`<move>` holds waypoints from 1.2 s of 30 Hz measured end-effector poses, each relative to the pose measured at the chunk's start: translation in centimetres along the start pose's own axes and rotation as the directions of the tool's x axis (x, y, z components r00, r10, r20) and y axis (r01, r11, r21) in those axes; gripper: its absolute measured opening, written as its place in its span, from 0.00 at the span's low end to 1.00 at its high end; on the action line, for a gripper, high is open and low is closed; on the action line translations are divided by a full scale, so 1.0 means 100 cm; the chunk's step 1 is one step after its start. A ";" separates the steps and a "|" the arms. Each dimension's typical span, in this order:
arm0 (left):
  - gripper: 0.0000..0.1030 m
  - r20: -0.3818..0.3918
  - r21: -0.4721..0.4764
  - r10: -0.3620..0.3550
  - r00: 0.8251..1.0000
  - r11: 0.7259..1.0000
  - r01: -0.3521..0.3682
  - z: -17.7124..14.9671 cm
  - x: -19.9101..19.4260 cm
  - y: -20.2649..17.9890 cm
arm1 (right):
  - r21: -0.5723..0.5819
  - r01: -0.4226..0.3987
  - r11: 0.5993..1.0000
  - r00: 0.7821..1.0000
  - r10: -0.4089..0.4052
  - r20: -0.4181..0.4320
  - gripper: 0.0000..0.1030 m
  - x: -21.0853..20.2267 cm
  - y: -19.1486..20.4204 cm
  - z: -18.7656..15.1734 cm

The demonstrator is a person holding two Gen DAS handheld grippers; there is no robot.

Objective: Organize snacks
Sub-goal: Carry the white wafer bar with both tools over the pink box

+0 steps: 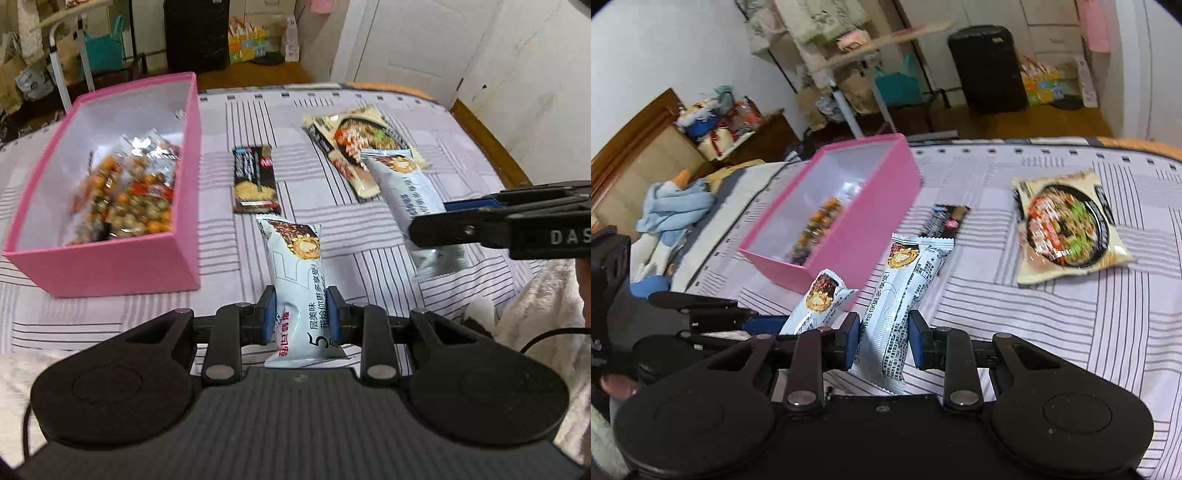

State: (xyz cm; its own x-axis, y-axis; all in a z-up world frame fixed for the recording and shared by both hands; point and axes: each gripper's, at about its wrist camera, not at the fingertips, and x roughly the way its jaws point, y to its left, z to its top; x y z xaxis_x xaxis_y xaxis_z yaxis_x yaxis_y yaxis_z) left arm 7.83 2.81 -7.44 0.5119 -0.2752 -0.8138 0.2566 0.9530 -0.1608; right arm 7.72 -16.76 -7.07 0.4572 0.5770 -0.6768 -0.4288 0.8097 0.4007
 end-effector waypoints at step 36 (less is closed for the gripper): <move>0.27 0.142 -0.353 0.046 0.989 0.936 0.007 0.060 0.035 0.208 | -0.295 0.042 0.955 0.998 -0.055 -0.034 0.32 0.199 0.098 0.092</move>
State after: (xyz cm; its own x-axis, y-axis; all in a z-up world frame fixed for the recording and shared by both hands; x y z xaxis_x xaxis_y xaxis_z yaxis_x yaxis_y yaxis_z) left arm 19.91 20.94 -10.32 0.6346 -0.2458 -0.7327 -0.0456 0.9345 -0.3531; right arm 19.76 3.60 -10.95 0.4530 0.5276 -0.7186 -0.6197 0.7658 0.1717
